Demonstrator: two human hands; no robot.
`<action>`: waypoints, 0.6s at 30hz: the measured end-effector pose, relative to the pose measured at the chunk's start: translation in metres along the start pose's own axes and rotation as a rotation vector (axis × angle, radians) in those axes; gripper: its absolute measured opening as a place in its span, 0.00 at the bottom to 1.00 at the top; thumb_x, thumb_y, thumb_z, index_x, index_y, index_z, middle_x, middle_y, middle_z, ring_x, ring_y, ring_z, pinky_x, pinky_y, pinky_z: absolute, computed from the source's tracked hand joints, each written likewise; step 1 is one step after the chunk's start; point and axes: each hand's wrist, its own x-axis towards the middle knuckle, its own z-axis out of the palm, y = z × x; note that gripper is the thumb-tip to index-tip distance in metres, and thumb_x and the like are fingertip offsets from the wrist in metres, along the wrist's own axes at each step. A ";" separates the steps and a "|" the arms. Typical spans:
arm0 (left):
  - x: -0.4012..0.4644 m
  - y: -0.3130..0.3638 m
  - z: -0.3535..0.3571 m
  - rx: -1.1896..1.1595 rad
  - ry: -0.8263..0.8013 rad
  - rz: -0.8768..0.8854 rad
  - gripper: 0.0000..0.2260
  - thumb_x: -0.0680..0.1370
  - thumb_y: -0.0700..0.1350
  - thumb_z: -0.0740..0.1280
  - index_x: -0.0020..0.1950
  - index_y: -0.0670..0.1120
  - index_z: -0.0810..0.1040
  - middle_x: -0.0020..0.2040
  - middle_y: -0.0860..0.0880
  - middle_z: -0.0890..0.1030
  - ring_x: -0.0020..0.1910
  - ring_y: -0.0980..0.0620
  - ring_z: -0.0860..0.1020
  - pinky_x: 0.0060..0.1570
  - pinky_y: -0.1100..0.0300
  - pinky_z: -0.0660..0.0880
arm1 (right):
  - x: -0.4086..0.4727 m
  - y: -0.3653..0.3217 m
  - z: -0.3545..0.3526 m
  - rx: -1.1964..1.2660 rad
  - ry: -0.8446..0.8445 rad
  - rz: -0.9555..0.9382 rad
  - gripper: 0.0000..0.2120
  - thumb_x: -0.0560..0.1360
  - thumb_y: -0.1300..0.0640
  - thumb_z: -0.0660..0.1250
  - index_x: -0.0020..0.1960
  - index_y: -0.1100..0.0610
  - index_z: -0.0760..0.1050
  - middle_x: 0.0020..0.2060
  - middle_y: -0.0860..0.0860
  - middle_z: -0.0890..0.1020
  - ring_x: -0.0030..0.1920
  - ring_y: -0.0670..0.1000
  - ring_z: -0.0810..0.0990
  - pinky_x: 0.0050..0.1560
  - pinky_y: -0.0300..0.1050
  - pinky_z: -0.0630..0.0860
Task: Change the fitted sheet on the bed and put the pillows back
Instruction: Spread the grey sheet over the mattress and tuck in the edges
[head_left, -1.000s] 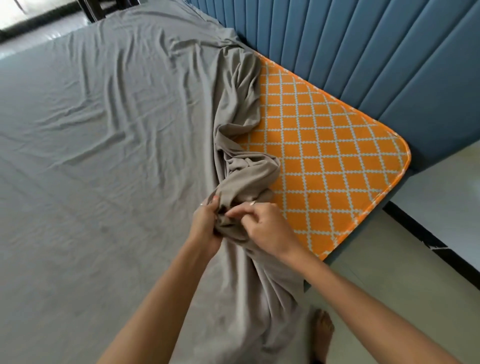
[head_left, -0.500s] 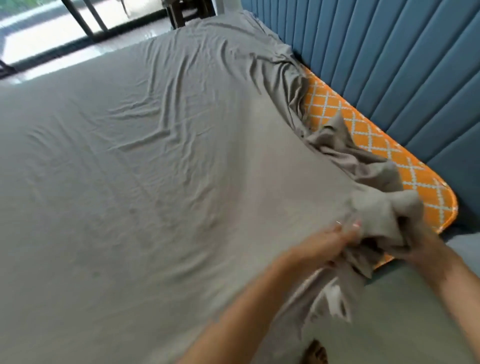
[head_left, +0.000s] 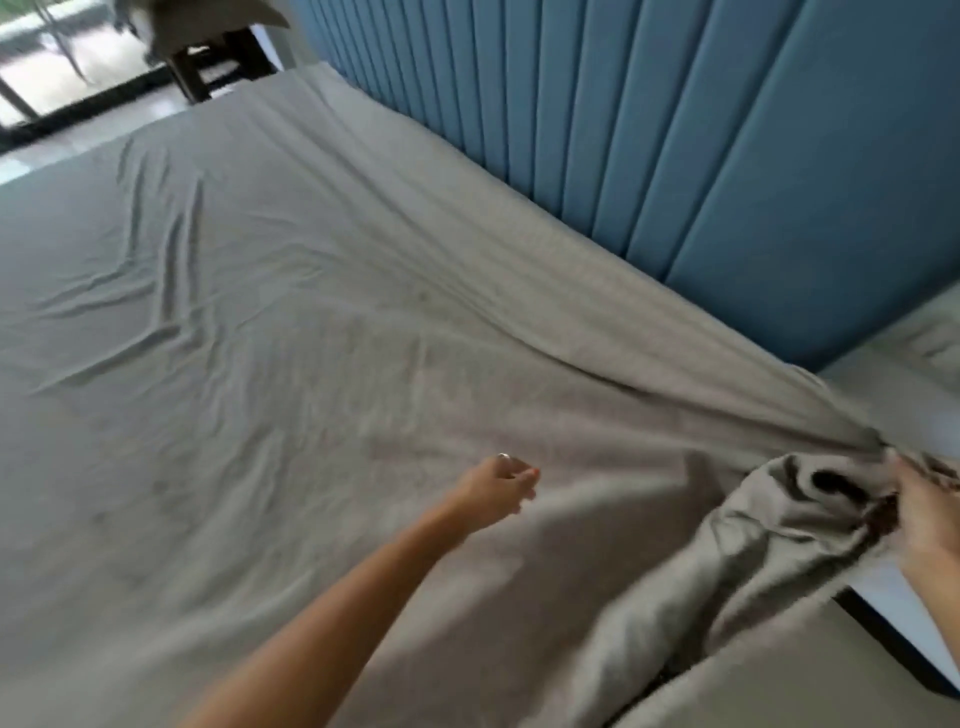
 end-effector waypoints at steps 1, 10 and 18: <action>0.002 -0.001 0.000 0.040 0.019 0.000 0.14 0.82 0.47 0.59 0.60 0.41 0.78 0.56 0.43 0.81 0.51 0.46 0.80 0.51 0.59 0.77 | -0.005 0.000 0.000 -0.093 -0.005 0.080 0.12 0.68 0.47 0.70 0.48 0.52 0.78 0.41 0.56 0.81 0.37 0.58 0.79 0.42 0.50 0.77; 0.016 -0.033 -0.030 0.311 0.171 -0.119 0.22 0.82 0.50 0.60 0.73 0.43 0.65 0.72 0.44 0.68 0.69 0.47 0.69 0.66 0.60 0.64 | -0.045 -0.032 0.058 -0.554 -0.131 -0.268 0.16 0.73 0.61 0.70 0.59 0.62 0.76 0.58 0.66 0.75 0.59 0.66 0.73 0.60 0.58 0.69; 0.039 -0.077 -0.088 0.549 0.250 -0.213 0.36 0.79 0.56 0.63 0.79 0.49 0.48 0.80 0.48 0.48 0.77 0.44 0.51 0.73 0.44 0.57 | -0.068 -0.119 0.178 -0.895 -0.363 -0.618 0.25 0.75 0.55 0.68 0.69 0.60 0.67 0.65 0.60 0.70 0.62 0.64 0.72 0.58 0.56 0.70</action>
